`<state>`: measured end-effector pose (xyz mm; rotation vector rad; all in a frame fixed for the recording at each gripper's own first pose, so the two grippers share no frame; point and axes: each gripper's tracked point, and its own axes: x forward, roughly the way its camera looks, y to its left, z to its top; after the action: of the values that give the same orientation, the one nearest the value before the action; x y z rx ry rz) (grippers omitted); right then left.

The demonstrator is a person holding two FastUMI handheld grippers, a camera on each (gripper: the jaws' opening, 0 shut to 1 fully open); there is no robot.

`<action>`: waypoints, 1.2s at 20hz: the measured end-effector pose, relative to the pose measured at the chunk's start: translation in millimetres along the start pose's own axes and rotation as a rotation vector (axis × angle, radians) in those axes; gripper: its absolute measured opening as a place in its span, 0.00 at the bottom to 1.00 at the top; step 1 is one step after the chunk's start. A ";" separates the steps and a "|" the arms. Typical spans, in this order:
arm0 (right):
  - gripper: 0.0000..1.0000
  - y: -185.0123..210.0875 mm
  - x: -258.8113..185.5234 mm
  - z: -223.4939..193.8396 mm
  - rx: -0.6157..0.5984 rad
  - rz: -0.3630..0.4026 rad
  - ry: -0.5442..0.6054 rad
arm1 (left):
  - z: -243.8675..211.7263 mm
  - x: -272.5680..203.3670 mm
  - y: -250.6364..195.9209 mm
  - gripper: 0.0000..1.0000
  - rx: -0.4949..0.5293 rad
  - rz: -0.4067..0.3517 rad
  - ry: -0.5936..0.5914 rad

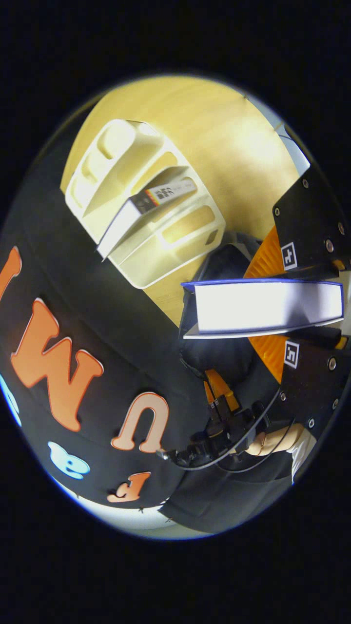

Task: Open the schoolbag, grab two books from the bookshelf and put them into the schoolbag.

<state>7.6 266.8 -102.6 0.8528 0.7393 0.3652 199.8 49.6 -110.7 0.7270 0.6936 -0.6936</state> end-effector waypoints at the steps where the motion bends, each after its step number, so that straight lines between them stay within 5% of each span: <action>1: 0.38 -6.7 17.9 -8.0 0.039 0.023 -0.002 | 0.3 -1.7 -2.2 0.02 -0.001 0.002 0.002; 4: 0.38 -11.9 72.7 -25.4 0.150 0.088 -0.010 | 3.1 -5.5 -8.8 0.01 0.004 -0.001 0.004; 11: 0.38 -9.9 165.6 -37.5 0.282 0.072 -0.023 | 5.7 -19.4 -18.0 0.01 0.021 -0.009 -0.012; 24: 0.40 0.5 250.8 -46.6 0.363 -0.078 -0.101 | 4.0 -18.9 -30.3 0.01 0.054 -0.031 -0.018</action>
<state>149.3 434.4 -232.7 1.1715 0.7539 0.1173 167.3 35.6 -104.7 0.7599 0.6736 -0.7488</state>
